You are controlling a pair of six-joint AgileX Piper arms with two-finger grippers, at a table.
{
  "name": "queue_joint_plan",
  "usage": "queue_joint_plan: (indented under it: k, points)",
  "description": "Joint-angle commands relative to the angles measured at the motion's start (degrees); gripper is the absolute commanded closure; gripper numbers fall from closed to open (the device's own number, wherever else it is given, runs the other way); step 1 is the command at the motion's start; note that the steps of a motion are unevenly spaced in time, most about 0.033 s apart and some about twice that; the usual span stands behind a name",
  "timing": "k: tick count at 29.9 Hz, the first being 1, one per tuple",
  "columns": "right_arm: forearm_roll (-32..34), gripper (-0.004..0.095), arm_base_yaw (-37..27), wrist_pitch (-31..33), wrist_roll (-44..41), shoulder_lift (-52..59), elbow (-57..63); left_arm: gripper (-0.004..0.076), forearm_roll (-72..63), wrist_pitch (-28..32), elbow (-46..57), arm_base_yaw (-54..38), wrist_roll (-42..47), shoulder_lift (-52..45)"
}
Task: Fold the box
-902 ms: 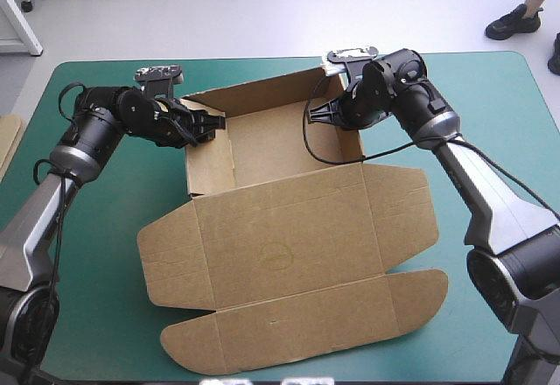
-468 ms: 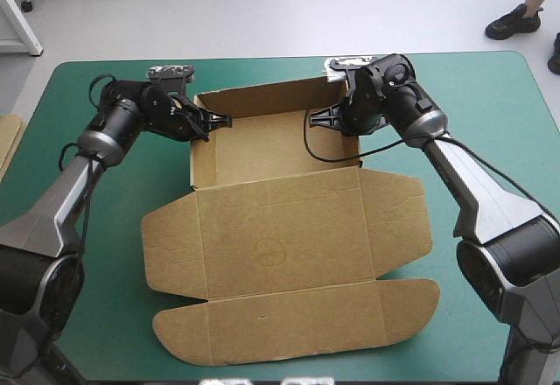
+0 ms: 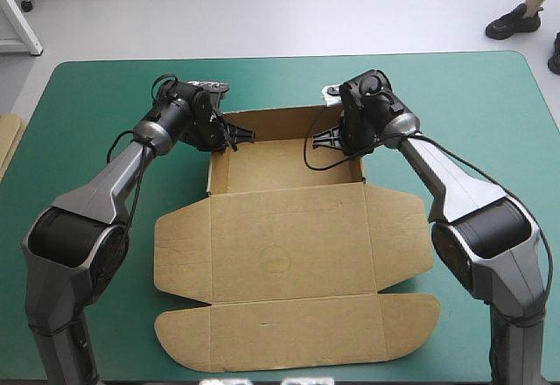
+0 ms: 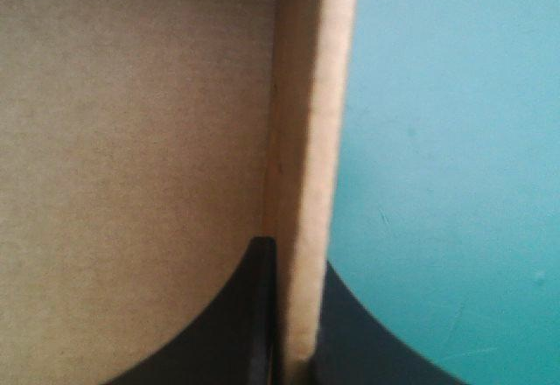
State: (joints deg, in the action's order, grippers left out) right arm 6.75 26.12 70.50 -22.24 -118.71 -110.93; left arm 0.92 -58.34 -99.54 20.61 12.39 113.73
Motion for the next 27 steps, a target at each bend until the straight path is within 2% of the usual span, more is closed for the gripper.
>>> queue_joint_plan:
  k: [1,8,10,12,15,18,22,27]
  points:
    - [-0.63,0.0921,0.32,-3.05,1.43,1.62,-1.70,0.0734,-1.39,1.86,-1.77,1.20,-2.12,-2.69]
    - [-0.23,0.0920,0.32,-3.37,1.92,-0.19,-1.83,0.0724,-0.92,4.22,-1.77,1.20,-2.12,-2.39]
    - [-0.24,0.0907,0.09,-3.43,2.05,-0.68,-1.83,0.0675,-0.58,3.48,-1.77,1.20,-2.12,-2.01]
    - [-0.24,0.0850,-0.14,-2.95,2.23,-0.76,-1.83,0.0570,0.09,2.76,-1.77,1.20,-2.12,-1.94]
    - [0.17,0.0689,-0.28,-2.95,2.35,-0.26,-2.04,0.0383,0.36,2.20,-1.91,1.20,-2.12,-2.31]
    - [1.05,0.0508,-0.28,-2.52,3.99,0.27,-3.43,0.0288,1.21,2.07,-2.18,1.20,-2.38,-2.95]
    - [2.09,0.0347,-0.28,-1.35,4.45,0.93,-5.75,0.0284,2.95,0.72,-3.71,1.20,-2.38,-3.78]
    - [4.11,0.0337,-0.28,0.89,5.86,2.65,-10.77,0.0284,6.62,-4.29,-8.84,1.20,-2.38,-5.20]
